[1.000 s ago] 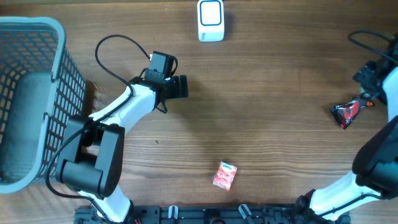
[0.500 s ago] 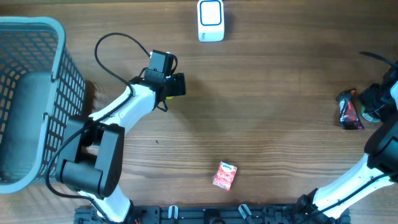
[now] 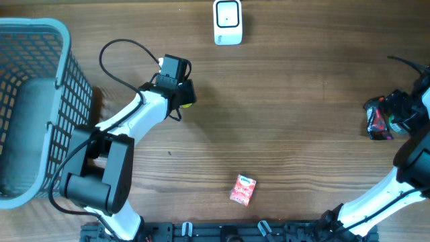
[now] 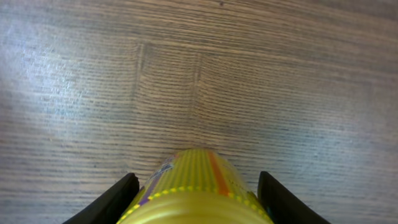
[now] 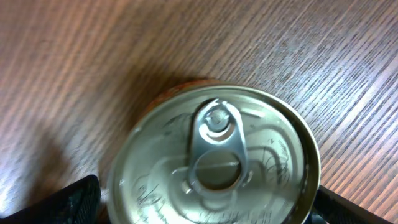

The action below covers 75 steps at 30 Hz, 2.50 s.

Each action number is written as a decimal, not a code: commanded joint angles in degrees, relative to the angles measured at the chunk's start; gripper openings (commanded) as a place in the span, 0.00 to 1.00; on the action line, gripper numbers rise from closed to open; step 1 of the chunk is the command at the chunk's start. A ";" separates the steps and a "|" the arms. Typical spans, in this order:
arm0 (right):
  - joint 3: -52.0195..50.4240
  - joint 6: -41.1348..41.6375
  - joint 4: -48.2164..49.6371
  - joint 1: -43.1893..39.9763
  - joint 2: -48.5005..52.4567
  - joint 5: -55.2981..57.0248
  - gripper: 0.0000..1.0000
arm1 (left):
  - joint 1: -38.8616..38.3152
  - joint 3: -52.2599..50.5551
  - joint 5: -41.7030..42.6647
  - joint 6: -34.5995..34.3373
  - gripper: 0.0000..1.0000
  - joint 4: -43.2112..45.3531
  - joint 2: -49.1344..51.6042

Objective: Scan the item barcode

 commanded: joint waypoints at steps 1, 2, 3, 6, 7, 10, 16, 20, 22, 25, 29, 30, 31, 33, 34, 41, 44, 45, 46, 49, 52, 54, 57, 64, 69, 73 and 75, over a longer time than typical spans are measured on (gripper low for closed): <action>-0.44 1.29 -0.42 0.44 -7.78 -2.03 1.00 | -1.90 -0.37 2.01 -6.43 0.52 -1.03 0.57; -0.44 2.23 -0.68 0.44 -9.79 -2.03 1.00 | -2.62 -0.37 2.05 -6.05 0.51 -1.05 0.48; -0.44 2.36 -0.90 0.44 -11.39 -2.05 1.00 | -3.32 -0.37 2.08 -4.94 0.50 -1.07 0.42; -0.44 2.64 -1.51 0.44 -15.82 -2.03 1.00 | -5.64 -0.37 4.04 2.38 0.49 -1.14 0.26; -0.44 3.34 -1.79 0.44 -17.27 -2.03 1.00 | -6.73 -0.37 4.83 5.70 0.49 -1.49 0.26; -0.44 3.76 -2.89 0.44 -21.53 -4.48 1.00 | -10.08 -0.37 6.19 16.31 0.49 -4.09 0.26; -0.44 3.61 -4.55 0.44 -24.90 -9.97 1.00 | -16.20 -0.37 6.29 33.48 0.70 -11.93 0.26; -0.44 3.61 -5.55 0.44 -24.90 -9.97 1.00 | -17.73 -0.37 6.25 37.92 0.86 -14.21 0.26; -0.44 3.45 -6.16 0.44 -24.90 -11.17 1.00 | -17.81 -0.35 5.70 37.94 1.00 -14.19 0.26; -0.44 1.66 -6.47 0.61 -24.96 -15.37 1.00 | -17.77 -0.35 2.64 32.63 1.00 -13.99 -0.59; -0.44 -0.81 -6.38 3.43 -24.96 -16.17 1.00 | -17.77 -0.35 2.01 28.02 1.00 -13.55 -5.51; -0.44 -0.85 -6.38 4.57 -24.96 -16.13 1.00 | -17.81 -0.35 2.16 27.45 1.00 -13.57 -7.37; -0.44 -0.90 -6.38 6.14 -24.96 -15.87 1.00 | -17.81 -0.35 2.19 26.43 1.00 -13.57 -9.94; -0.44 -0.87 -6.29 8.94 -24.96 -13.70 1.00 | -17.81 -0.35 2.16 24.11 1.00 -13.81 -15.63; -0.44 -0.94 -5.90 10.05 -24.94 -13.55 1.00 | -17.81 -0.35 2.21 23.32 1.00 -14.01 -18.12; -0.44 -15.65 -7.28 23.56 -24.94 -28.11 1.00 | -16.48 -0.35 -21.42 -1.18 1.00 -20.00 -42.56; -0.44 -22.49 -9.22 33.70 -24.83 -28.63 1.00 | -15.13 -0.37 -36.83 -17.11 1.00 -29.68 -53.99; -0.44 -24.44 -9.64 37.44 -24.83 -28.65 1.00 | -14.73 -0.37 -38.86 -21.14 1.00 -32.85 -57.48; -0.42 -25.86 -9.92 40.28 -24.81 -28.68 1.00 | -14.38 -0.35 -39.45 -23.17 1.00 -34.86 -59.98; -0.39 -31.50 -11.43 48.89 -24.72 -29.44 1.00 | -13.00 -0.37 -40.15 -27.26 1.00 -40.17 -65.68; -0.26 -35.21 -13.00 55.89 -24.04 -33.57 1.00 | -11.76 -0.37 -40.26 -27.23 1.00 -43.12 -66.95; -0.26 -36.74 -13.53 58.73 -23.47 -35.76 1.00 | -11.74 -0.37 -40.26 -27.23 1.00 -44.28 -66.47; -0.26 -39.80 -13.77 63.56 -21.75 -36.61 1.00 | -11.74 -0.37 -40.26 -27.21 1.00 -44.48 -65.70; -0.26 -41.13 -7.96 69.44 -11.15 -32.28 1.00 | -11.74 -0.37 -40.00 -27.19 1.00 -44.85 -65.05; -0.22 -41.16 -4.04 69.64 -6.56 -32.28 1.00 | -11.74 -0.37 -39.82 -27.21 1.00 -46.69 -65.05; -0.22 -41.20 1.46 70.47 -6.12 -30.05 1.00 | -11.74 -0.37 -39.82 -27.21 1.00 -46.62 -65.02; -0.22 -41.18 3.37 70.97 -5.88 -28.09 1.00 | -11.74 -0.37 -39.82 -27.21 1.00 -46.62 -65.02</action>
